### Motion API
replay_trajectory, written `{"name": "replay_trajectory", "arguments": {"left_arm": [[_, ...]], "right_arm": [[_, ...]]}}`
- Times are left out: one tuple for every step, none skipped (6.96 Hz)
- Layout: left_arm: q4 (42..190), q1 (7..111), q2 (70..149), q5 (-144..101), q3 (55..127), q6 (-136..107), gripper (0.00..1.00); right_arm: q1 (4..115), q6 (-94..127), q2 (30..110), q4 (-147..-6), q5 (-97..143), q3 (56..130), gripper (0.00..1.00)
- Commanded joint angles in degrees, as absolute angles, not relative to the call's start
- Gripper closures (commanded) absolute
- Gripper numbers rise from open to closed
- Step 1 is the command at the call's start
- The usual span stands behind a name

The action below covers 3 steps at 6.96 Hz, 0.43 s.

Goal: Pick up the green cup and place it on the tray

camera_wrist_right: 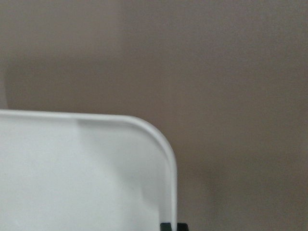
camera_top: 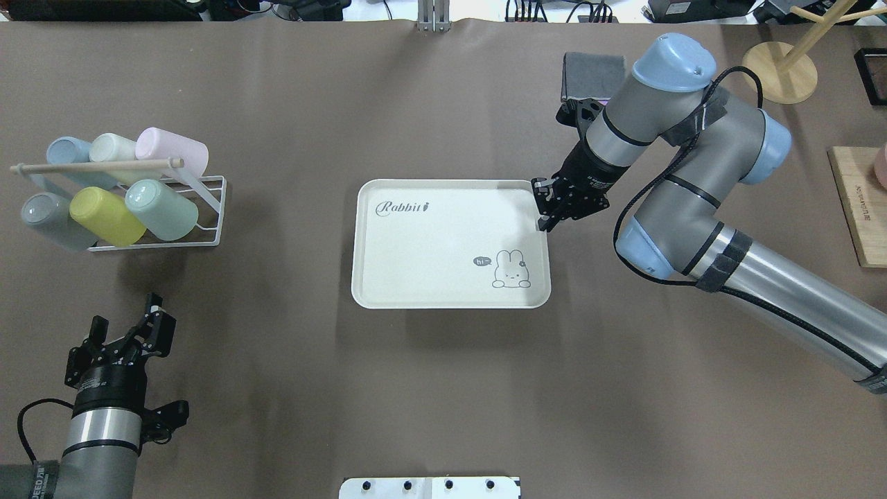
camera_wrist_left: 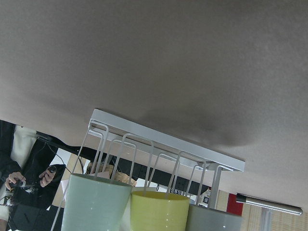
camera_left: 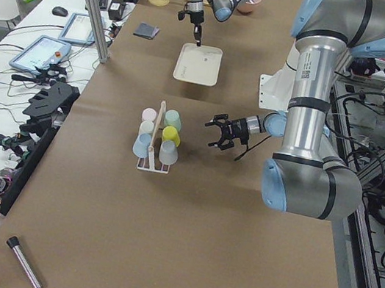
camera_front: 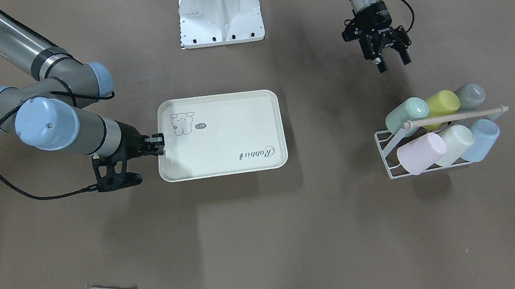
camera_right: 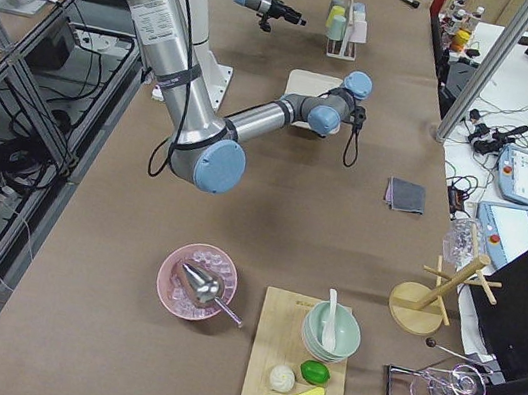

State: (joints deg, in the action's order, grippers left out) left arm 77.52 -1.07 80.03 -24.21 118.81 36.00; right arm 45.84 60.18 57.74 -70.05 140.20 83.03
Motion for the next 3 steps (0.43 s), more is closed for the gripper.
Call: {"name": "replay_trajectory", "arguments": {"left_arm": [[88.1,-0.9,80.7,-25.8,116.9,48.0,0.02],[88.9,-0.5,81.1,-25.8,116.6,49.4,0.02],[89.1,0.0,81.9,-25.7,116.9,52.3,0.02]], "right_arm": [[44.3,60.8,57.2,-69.8,138.4,82.6,1.00],[43.9,61.3,57.2,-69.7,137.8,82.5,1.00],[43.9,61.3,57.2,-69.7,137.8,82.4,1.00]]}}
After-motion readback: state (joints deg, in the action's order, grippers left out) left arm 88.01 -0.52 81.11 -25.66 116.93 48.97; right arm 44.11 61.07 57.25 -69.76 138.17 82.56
